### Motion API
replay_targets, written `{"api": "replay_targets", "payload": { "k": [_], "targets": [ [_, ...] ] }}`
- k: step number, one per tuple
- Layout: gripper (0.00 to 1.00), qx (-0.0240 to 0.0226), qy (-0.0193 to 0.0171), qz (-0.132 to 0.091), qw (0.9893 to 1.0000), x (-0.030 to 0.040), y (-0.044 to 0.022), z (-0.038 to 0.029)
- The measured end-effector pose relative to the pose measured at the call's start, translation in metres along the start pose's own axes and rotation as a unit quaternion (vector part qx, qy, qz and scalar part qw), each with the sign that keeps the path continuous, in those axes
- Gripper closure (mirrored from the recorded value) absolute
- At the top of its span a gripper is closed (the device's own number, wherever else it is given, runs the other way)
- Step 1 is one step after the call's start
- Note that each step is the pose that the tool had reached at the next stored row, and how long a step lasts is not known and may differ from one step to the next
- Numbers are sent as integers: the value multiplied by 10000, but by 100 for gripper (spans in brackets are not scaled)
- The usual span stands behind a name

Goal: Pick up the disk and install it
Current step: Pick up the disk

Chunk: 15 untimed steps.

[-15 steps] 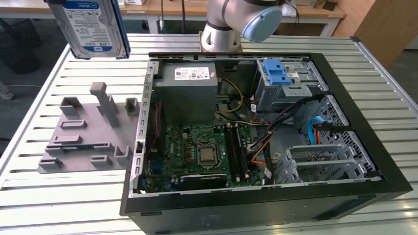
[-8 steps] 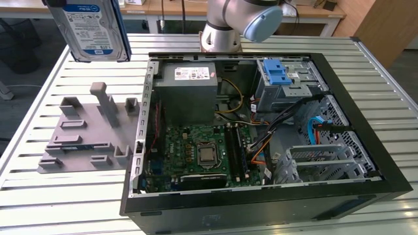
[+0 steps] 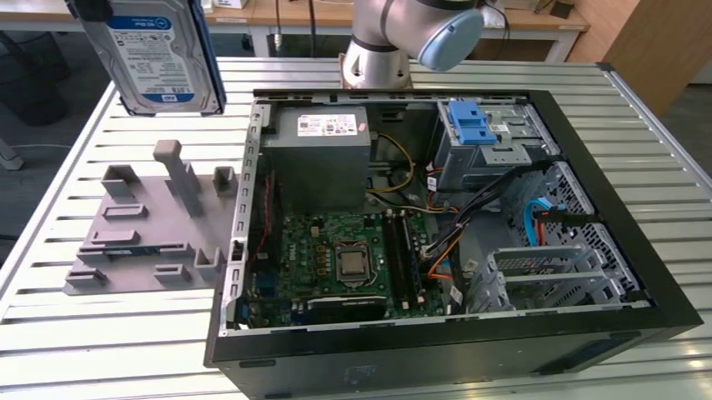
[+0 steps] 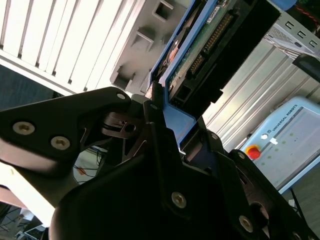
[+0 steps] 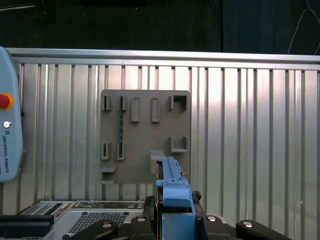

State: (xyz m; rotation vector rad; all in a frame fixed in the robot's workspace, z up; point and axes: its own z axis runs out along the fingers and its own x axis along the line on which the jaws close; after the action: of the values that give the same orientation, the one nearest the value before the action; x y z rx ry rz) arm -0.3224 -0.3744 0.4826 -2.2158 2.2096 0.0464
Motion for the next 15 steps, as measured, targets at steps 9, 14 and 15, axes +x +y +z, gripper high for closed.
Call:
{"api": "replay_targets", "payload": {
  "k": [9, 14, 15],
  "targets": [
    [64, 0, 0, 0, 10000, 95, -172, -5],
    [64, 0, 0, 0, 10000, 106, -234, -6],
    [64, 0, 0, 0, 10000, 106, -234, -6]
  ]
}}
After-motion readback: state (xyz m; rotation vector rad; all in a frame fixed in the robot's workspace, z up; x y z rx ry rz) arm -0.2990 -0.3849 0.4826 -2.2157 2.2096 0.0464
